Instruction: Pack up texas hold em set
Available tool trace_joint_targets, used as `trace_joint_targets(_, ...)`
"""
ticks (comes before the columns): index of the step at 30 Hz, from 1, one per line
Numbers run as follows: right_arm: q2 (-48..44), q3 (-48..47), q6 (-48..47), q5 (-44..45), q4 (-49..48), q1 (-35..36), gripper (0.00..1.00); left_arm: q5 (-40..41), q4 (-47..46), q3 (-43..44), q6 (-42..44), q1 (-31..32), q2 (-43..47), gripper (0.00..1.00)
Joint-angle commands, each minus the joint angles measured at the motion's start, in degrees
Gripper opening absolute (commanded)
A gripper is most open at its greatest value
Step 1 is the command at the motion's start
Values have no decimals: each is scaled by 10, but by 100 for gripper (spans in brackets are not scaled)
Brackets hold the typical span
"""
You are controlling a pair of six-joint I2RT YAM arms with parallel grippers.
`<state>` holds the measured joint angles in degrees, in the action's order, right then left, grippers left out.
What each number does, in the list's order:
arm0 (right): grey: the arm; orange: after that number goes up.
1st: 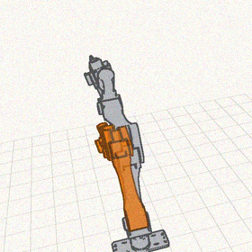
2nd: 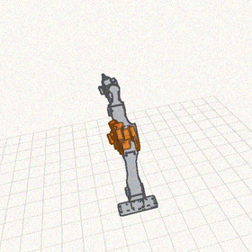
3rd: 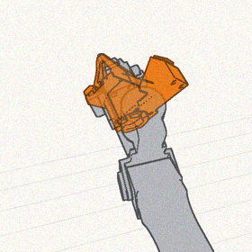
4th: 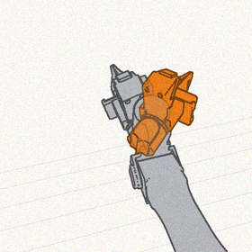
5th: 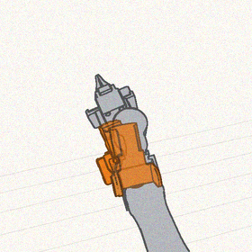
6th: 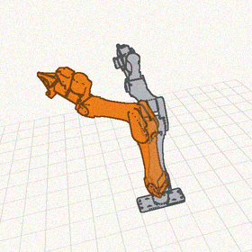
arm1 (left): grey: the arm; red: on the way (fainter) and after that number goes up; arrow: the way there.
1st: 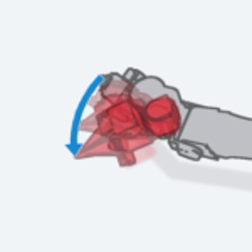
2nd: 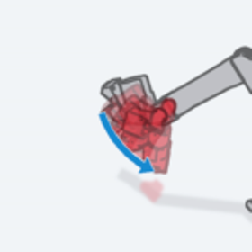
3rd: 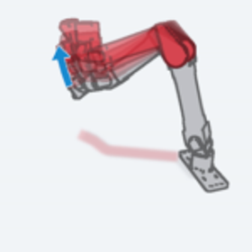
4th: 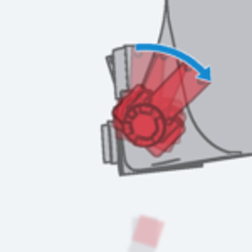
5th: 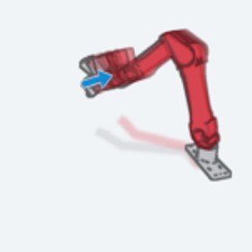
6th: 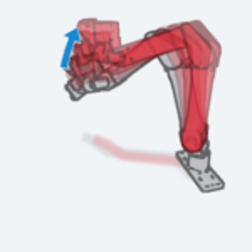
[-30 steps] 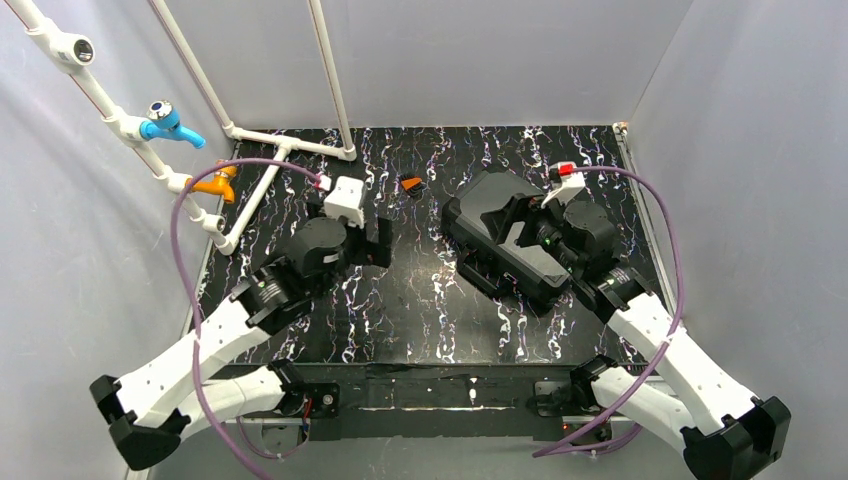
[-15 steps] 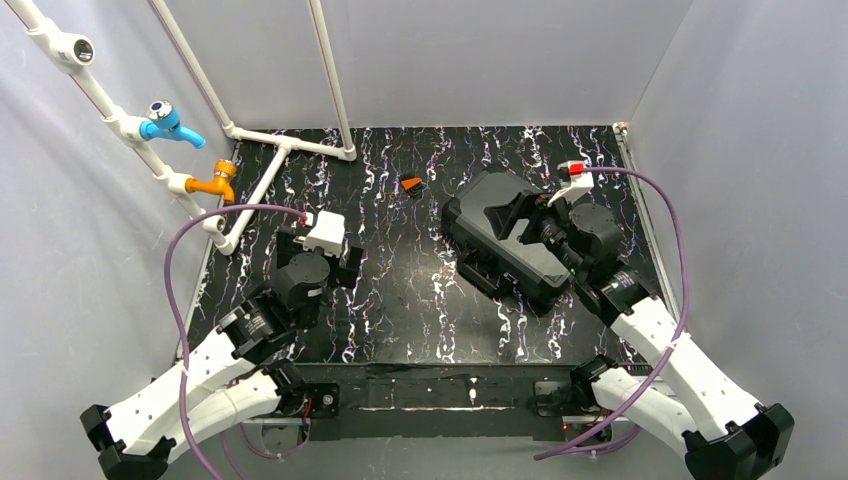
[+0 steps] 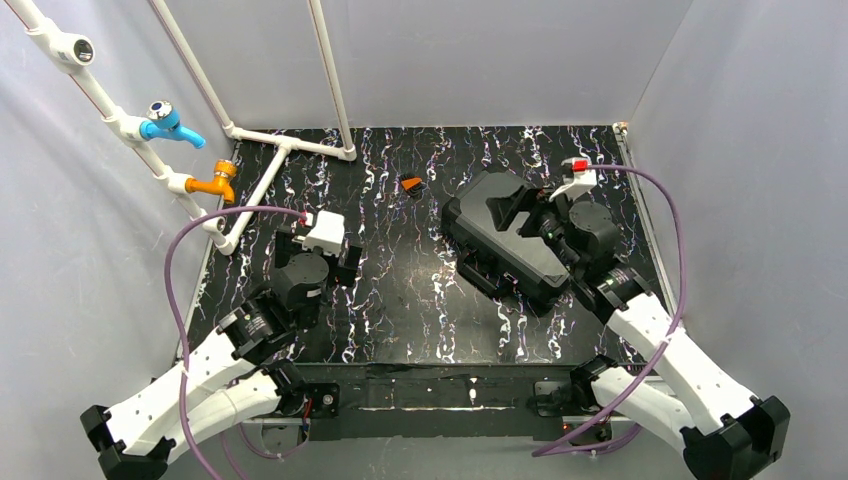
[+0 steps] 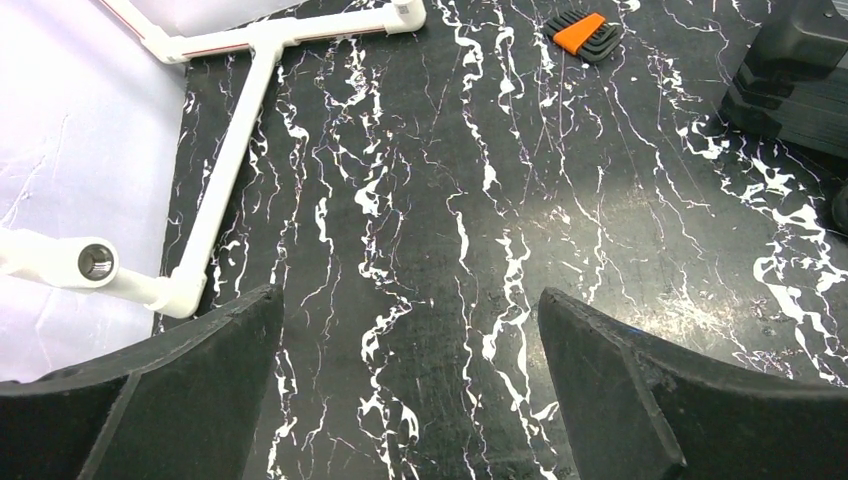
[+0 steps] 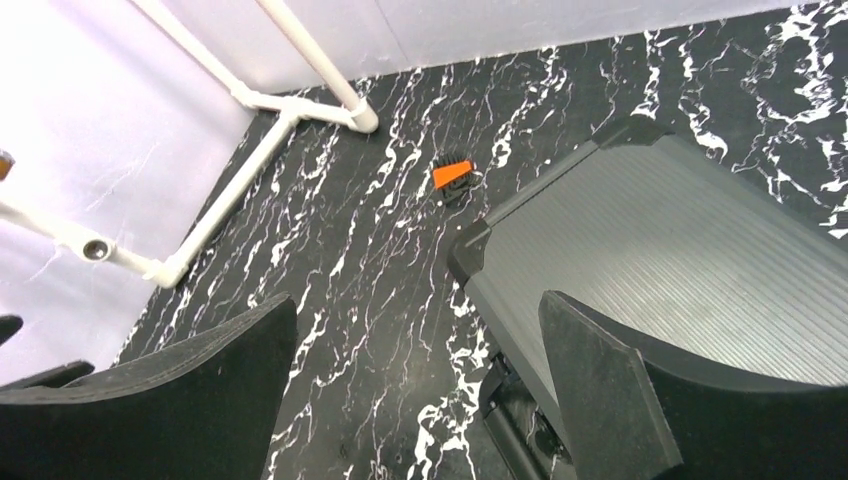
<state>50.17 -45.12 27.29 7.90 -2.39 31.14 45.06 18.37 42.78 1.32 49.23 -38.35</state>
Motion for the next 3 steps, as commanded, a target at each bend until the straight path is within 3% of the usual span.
trace_joint_targets(1, 20, -34, 4, 41, -15, 1, 98, 25, -4, -4, 8, -3, 3, 98)
trace_joint_targets(3, 27, -35, 7, 42, -16, 1, 98, 31, -4, -5, 10, -2, 3, 98)
